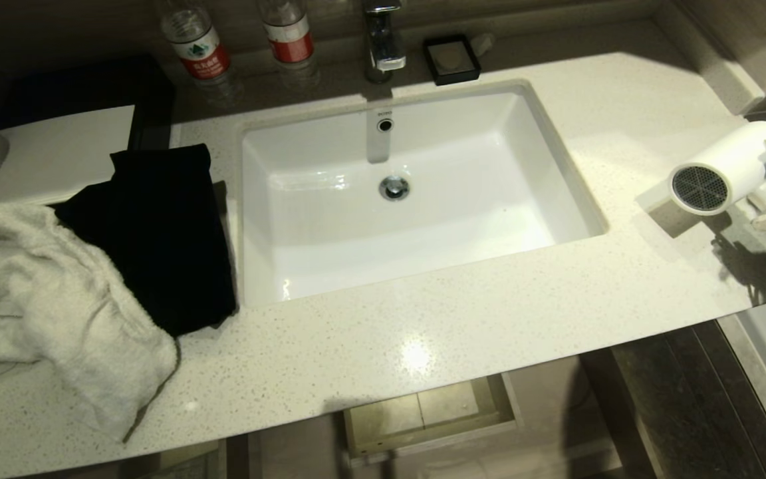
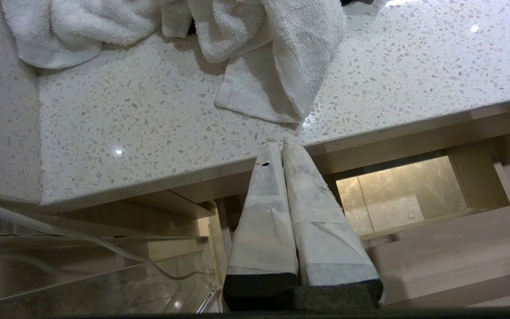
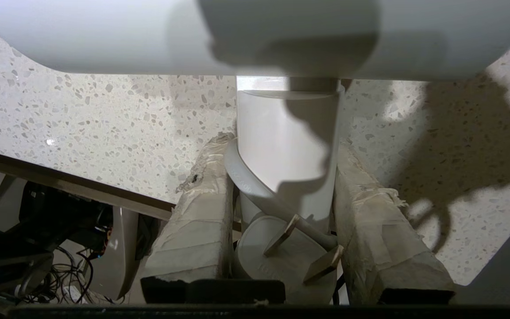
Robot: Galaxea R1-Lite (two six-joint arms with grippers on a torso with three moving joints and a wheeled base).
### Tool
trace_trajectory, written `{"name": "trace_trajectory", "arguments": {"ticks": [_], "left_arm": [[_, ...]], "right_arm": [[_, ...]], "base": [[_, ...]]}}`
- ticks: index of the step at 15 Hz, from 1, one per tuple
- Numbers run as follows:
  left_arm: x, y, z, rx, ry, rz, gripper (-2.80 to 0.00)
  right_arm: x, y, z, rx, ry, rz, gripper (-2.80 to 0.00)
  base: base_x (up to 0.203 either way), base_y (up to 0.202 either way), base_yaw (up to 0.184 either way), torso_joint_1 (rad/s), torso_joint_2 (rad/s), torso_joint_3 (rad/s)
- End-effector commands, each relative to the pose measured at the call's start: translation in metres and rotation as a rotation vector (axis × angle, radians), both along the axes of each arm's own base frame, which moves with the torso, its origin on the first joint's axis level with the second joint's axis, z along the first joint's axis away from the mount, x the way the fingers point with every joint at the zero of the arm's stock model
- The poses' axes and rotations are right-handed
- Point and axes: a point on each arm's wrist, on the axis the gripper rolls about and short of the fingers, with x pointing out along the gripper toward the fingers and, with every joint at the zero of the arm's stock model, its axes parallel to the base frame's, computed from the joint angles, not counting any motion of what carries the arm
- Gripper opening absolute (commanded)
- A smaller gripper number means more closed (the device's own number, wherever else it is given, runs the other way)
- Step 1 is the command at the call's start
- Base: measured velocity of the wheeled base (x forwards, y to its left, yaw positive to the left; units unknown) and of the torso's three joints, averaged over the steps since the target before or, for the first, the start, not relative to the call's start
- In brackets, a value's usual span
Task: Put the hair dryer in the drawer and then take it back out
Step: Pick up the hairdryer, then put it into the drawer
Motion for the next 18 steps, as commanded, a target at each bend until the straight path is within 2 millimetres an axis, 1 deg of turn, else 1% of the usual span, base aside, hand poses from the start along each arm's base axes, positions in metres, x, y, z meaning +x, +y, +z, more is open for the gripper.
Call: {"name": "trace_trajectory", "arguments": {"ticks": [1,2,3,4,6,7,8,9,12,13,16,18], "left_arm": [[0.000,0.000,0.000,0.000,-0.001,0.000,-2.80],[0.000,0.000,0.000,0.000,-0.002,0.000,-2.80],[0.000,0.000,0.000,0.000,0.000,0.000,-2.80],[0.000,0.000,0.000,0.000,0.001,0.000,-2.80],[0.000,0.000,0.000,0.000,0.001,0.000,-2.80],[0.000,0.000,0.000,0.000,0.001,0.000,-2.80],[0.000,0.000,0.000,0.000,0.001,0.000,-2.80],[0.000,0.000,0.000,0.000,-0.001,0.000,-2.80],[0.000,0.000,0.000,0.000,0.001,0.000,-2.80],[0.000,0.000,0.000,0.000,-0.001,0.000,-2.80],[0.000,0.000,0.000,0.000,0.001,0.000,-2.80],[0.000,0.000,0.000,0.000,-0.001,0.000,-2.80]], "right_arm": [[-0.013,0.007,0.010,-0.011,-0.033,-0.002,-2.80],[-0.023,0.012,0.017,-0.019,-0.055,-0.005,-2.80],[-0.030,0.016,0.018,-0.019,-0.061,-0.006,-2.80],[-0.034,0.017,0.018,-0.019,-0.062,-0.007,-2.80],[-0.034,0.017,0.018,-0.019,-0.062,-0.007,-2.80],[-0.038,0.021,0.020,-0.021,-0.070,-0.001,-2.80],[-0.047,0.026,0.025,-0.031,-0.091,0.004,-2.80],[-0.049,0.028,0.025,-0.032,-0.094,0.007,-2.80],[-0.053,0.030,0.027,-0.036,-0.103,0.009,-2.80],[-0.061,0.034,0.032,-0.046,-0.125,0.008,-2.80],[-0.074,0.040,0.033,-0.055,-0.145,0.008,-2.80],[-0.077,0.041,0.035,-0.059,-0.154,0.008,-2.80]], "base": [[0.000,0.000,0.000,0.026,-0.03,-0.021],[0.000,0.000,0.000,0.029,-0.03,-0.024],[0.000,0.000,0.000,0.027,-0.03,-0.022],[0.000,0.000,0.000,0.024,-0.03,-0.009],[0.000,0.000,0.000,0.000,0.00,0.000],[0.000,0.000,0.000,0.000,0.00,0.000],[0.000,0.000,0.000,-0.013,0.11,0.002],[0.000,0.000,0.000,-0.207,0.29,0.017],[0.000,0.000,0.000,-0.389,0.45,0.028],[0.000,0.000,0.000,-0.451,0.45,0.041],[0.000,0.000,0.000,-0.420,0.38,-0.003],[0.000,0.000,0.000,-0.385,0.30,-0.063]]}}
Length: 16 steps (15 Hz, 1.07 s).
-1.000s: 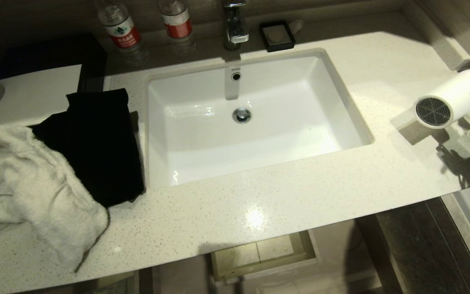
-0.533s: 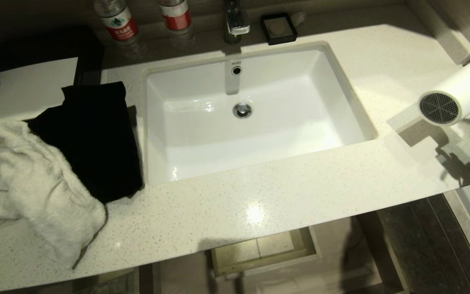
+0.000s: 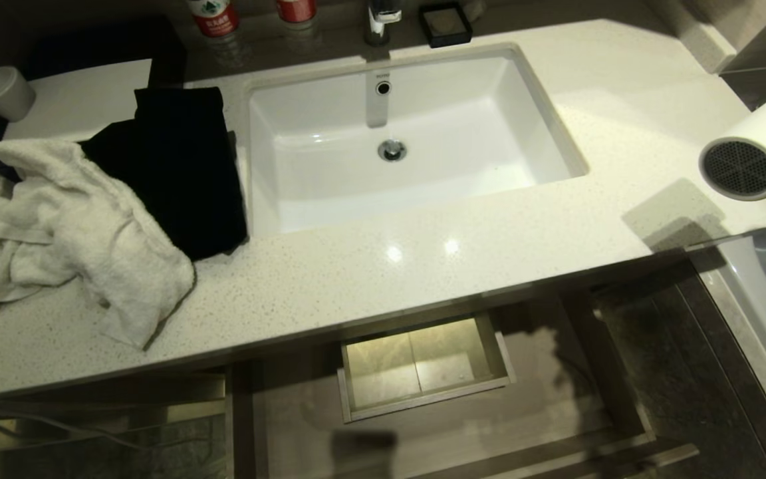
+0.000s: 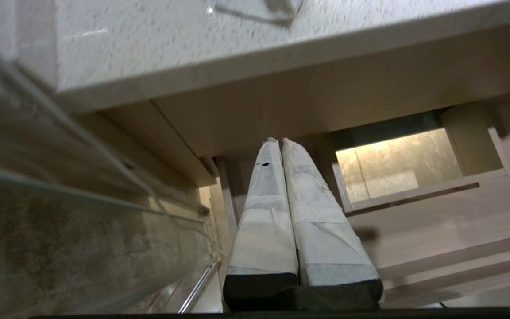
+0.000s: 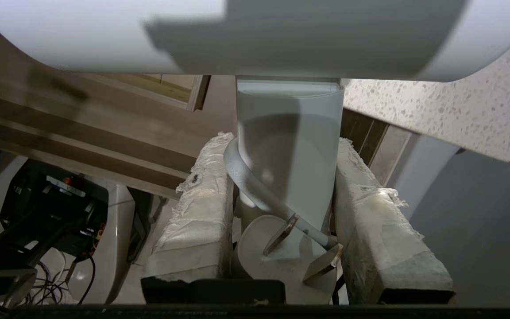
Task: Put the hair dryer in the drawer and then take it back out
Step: Put it into the drawer
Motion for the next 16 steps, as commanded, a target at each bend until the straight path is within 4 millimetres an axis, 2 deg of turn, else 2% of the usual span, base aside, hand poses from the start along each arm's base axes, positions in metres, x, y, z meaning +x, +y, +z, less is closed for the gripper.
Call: {"name": "trace_trajectory", "arguments": {"ticks": [1,9,16], "left_arm": [[0.000,0.000,0.000,0.000,-0.001,-0.001,-2.80],[0.000,0.000,0.000,0.000,0.001,-0.001,-2.80],[0.000,0.000,0.000,0.000,0.000,-0.001,-2.80]], "right_arm": [[-0.013,0.006,0.005,-0.014,-0.027,0.004,-2.80],[-0.031,0.018,0.007,0.005,-0.053,0.004,-2.80],[-0.043,0.024,0.002,0.030,-0.098,-0.025,-2.80]], "base": [[0.000,0.000,0.000,-0.379,0.26,-0.104],[0.000,0.000,0.000,-0.321,0.18,-0.153],[0.000,0.000,0.000,-0.271,0.05,-0.214]]}}
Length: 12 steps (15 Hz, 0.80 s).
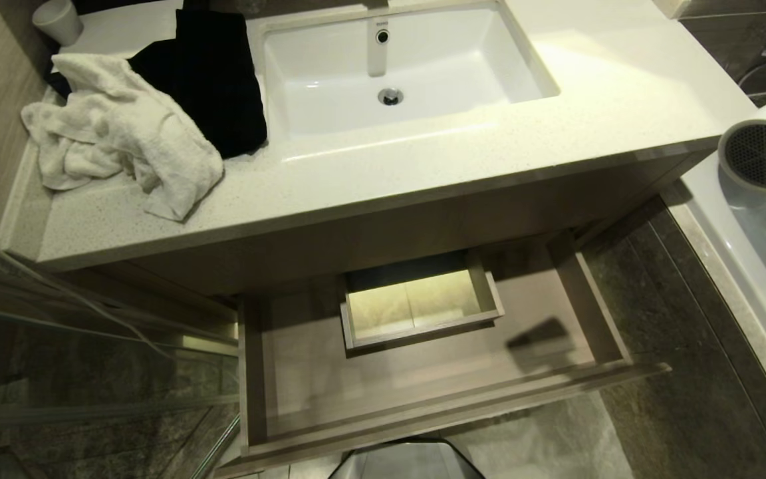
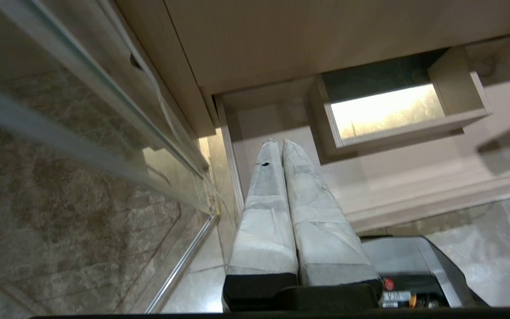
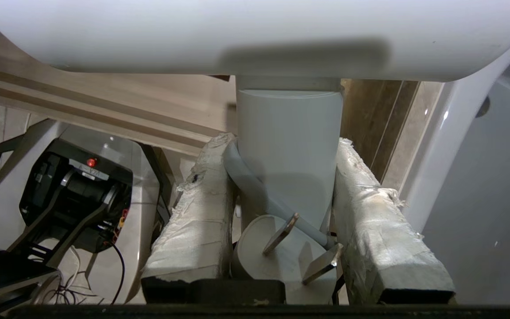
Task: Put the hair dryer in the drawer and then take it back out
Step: Put it into the drawer
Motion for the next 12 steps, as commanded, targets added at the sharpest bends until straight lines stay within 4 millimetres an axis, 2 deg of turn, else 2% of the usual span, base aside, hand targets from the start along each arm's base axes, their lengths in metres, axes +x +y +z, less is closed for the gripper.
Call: {"name": "trace_trajectory", "arguments": {"ticks": [1,5,12], "left_arm": [[0.000,0.000,0.000,0.000,0.001,0.000,-2.80],[0.000,0.000,0.000,0.000,0.000,0.000,-2.80],[0.000,0.000,0.000,0.000,0.001,0.000,-2.80]], "right_arm": [[-0.006,0.003,-0.003,-0.008,-0.015,0.002,-2.80],[-0.011,0.005,-0.005,-0.011,-0.027,0.003,-2.80],[-0.017,0.009,-0.008,-0.009,-0.025,0.010,-2.80]], "base": [[0.000,0.000,0.000,-0.241,0.00,-0.243],[0.000,0.000,0.000,-0.177,-0.02,-0.199],[0.000,0.000,0.000,-0.029,0.04,0.006]]}}
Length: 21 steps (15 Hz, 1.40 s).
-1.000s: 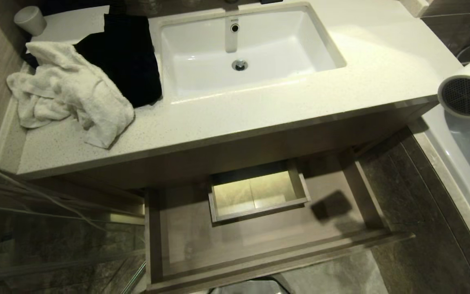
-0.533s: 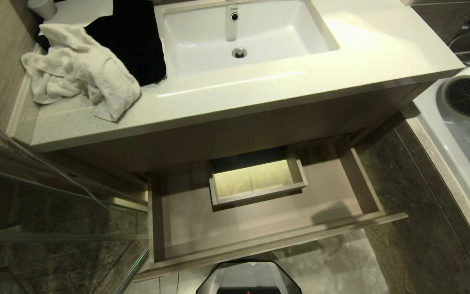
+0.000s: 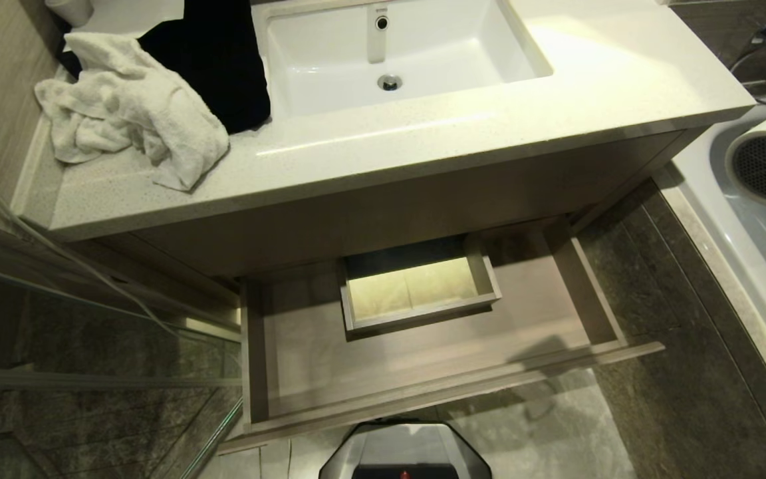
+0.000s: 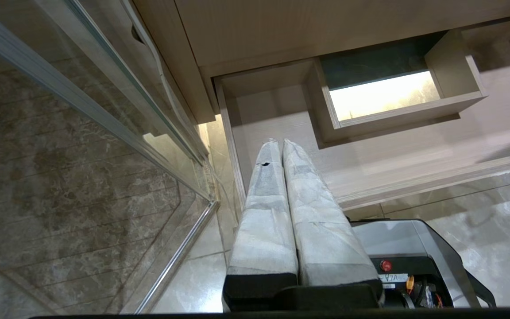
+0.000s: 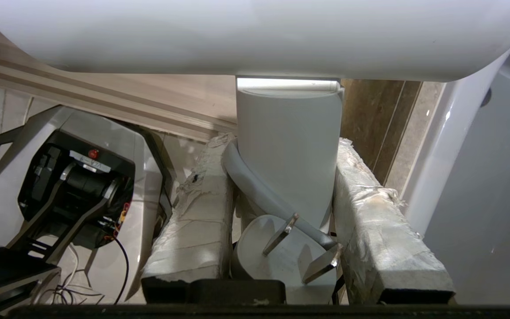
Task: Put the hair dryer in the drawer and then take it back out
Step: Put it into the drawer
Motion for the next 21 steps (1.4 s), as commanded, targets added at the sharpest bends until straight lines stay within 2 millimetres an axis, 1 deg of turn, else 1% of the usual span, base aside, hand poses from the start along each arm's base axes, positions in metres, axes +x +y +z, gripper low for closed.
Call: {"name": "trace_trajectory", "arguments": {"ticks": [1,3,5,7,9,13,14,16,21], "left_arm": [[0.000,0.000,0.000,0.000,0.001,0.000,-2.80],[0.000,0.000,0.000,0.000,0.000,0.000,-2.80],[0.000,0.000,0.000,0.000,0.001,0.000,-2.80],[0.000,0.000,0.000,0.000,0.001,0.000,-2.80],[0.000,0.000,0.000,0.000,0.001,0.000,-2.80],[0.000,0.000,0.000,0.000,0.001,0.000,-2.80],[0.000,0.000,0.000,0.000,0.001,0.000,-2.80],[0.000,0.000,0.000,0.000,0.000,0.000,-2.80],[0.000,0.000,0.000,0.000,0.000,0.000,-2.80]], "right_arm": [[-0.002,0.001,0.000,-0.002,-0.002,0.006,-2.80],[-0.003,0.001,-0.001,-0.007,-0.012,0.005,-2.80],[-0.010,0.005,-0.010,-0.012,-0.023,0.004,-2.80],[-0.011,0.005,-0.011,-0.014,-0.027,0.004,-2.80],[-0.019,0.008,-0.016,-0.014,-0.029,0.004,-2.80],[-0.019,0.009,-0.017,-0.011,-0.032,0.003,-2.80],[-0.025,0.011,-0.023,-0.002,-0.028,0.001,-2.80],[-0.032,0.014,-0.030,0.006,-0.027,-0.001,-2.80],[-0.036,0.016,-0.034,0.006,-0.025,-0.002,-2.80]], "base": [[0.000,0.000,0.000,-0.101,0.23,0.101],[0.000,0.000,0.000,-0.111,0.22,0.110],[0.000,0.000,0.000,-0.136,0.28,0.133],[0.000,0.000,0.000,-0.163,0.30,0.154],[0.000,0.000,0.000,-0.148,0.30,0.143],[0.000,0.000,0.000,-0.162,0.31,0.147],[0.000,0.000,0.000,-0.154,0.30,0.149],[0.000,0.000,0.000,-0.170,0.32,0.157],[0.000,0.000,0.000,-0.165,0.32,0.153]]}}
